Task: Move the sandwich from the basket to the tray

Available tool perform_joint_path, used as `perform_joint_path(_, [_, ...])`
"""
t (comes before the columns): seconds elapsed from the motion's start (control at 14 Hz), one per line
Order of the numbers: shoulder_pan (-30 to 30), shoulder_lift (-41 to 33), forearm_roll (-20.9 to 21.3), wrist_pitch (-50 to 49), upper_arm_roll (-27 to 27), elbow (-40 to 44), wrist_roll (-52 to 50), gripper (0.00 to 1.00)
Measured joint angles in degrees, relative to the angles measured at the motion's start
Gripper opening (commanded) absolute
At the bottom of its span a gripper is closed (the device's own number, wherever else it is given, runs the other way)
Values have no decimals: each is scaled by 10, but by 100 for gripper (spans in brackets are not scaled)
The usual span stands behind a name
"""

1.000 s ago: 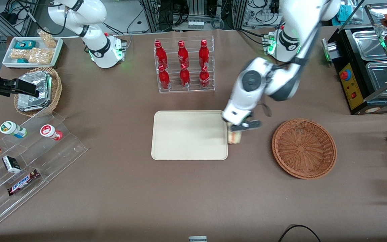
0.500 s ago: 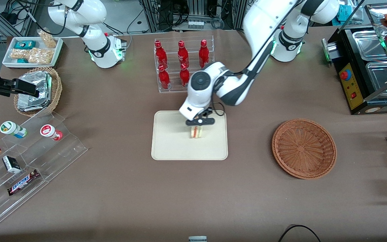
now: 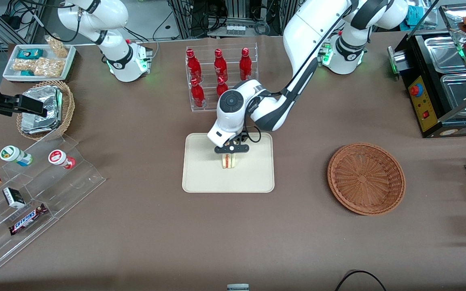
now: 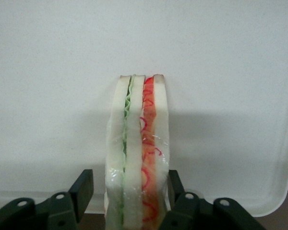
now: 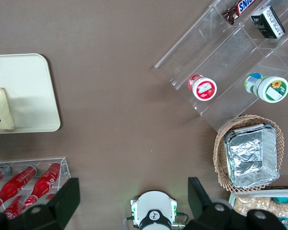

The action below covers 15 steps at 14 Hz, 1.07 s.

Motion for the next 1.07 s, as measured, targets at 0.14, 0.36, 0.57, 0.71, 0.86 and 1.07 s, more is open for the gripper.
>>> perform_joint_path(0.14, [0, 0, 0, 0, 3, 7, 0, 100])
perform_joint_path(0.36, [0, -2, 0, -1, 10, 21, -1, 100])
perform_joint_path(0.57, [1, -21, 0, -16, 28, 32, -1, 100])
perform_joint_path(0.71, [2, -53, 0, -66, 45, 33, 0, 100])
perform_joint_path(0.86, [11, -91, 0, -108, 60, 32, 0, 100])
perform_joint_path(1.07, [46, -147, 0, -188, 64, 28, 31, 100])
